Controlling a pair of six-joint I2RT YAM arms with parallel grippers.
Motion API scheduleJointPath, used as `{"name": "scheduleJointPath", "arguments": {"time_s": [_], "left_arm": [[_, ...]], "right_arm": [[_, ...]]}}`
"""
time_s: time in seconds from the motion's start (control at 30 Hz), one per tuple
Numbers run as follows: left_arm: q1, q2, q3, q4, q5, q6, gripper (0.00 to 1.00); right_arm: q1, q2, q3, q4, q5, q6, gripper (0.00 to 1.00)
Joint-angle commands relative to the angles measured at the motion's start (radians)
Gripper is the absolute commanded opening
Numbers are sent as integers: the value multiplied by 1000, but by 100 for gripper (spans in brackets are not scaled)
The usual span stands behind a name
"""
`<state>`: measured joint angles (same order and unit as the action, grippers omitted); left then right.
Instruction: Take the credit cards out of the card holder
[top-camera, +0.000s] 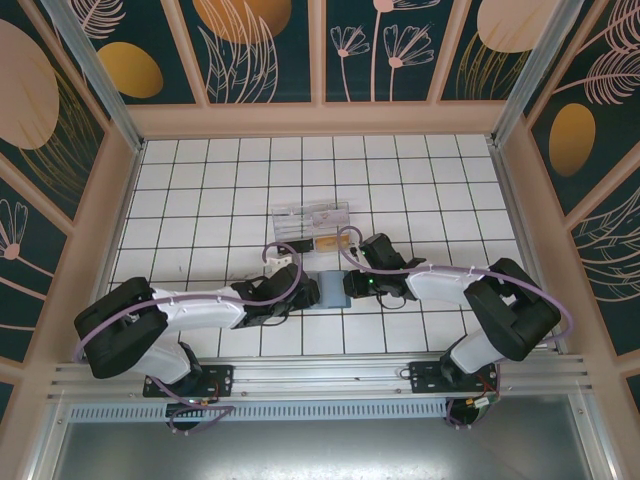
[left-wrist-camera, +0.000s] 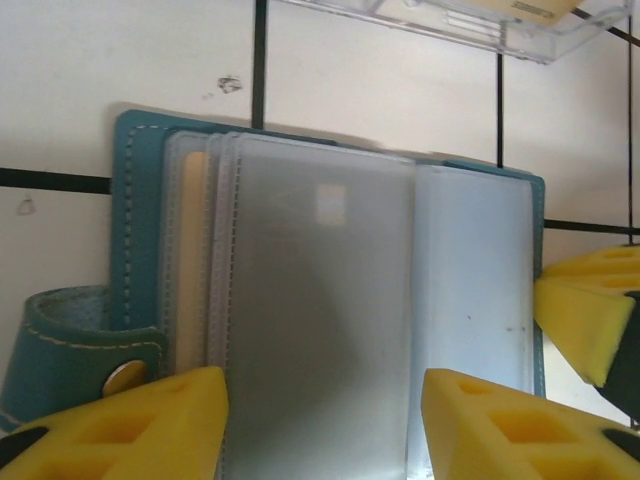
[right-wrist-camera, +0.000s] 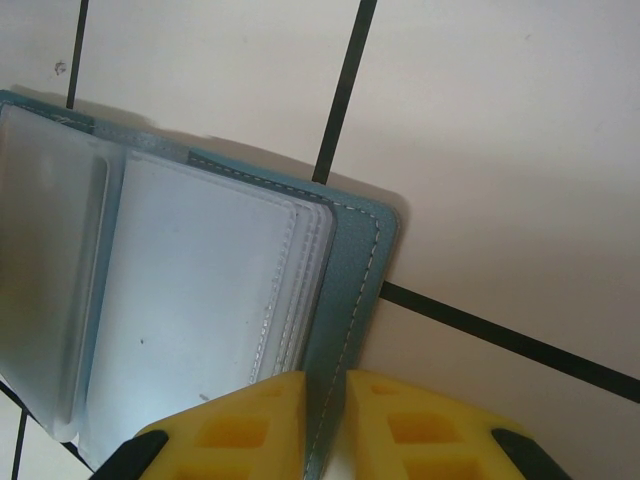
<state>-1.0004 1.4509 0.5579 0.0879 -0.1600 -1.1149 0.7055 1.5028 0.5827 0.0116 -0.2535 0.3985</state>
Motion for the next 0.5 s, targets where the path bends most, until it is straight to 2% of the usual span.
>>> {"name": "scheduleJointPath", "arguments": {"time_s": [0.0,0.47], "left_arm": [[1,-19,-32,48,51,29,58],[0,-70,-61,74,55,66,63]], "right_arm": [[6,45,8,42,-46,-24,20],[8,56,15,34,-40,-29,20]]}}
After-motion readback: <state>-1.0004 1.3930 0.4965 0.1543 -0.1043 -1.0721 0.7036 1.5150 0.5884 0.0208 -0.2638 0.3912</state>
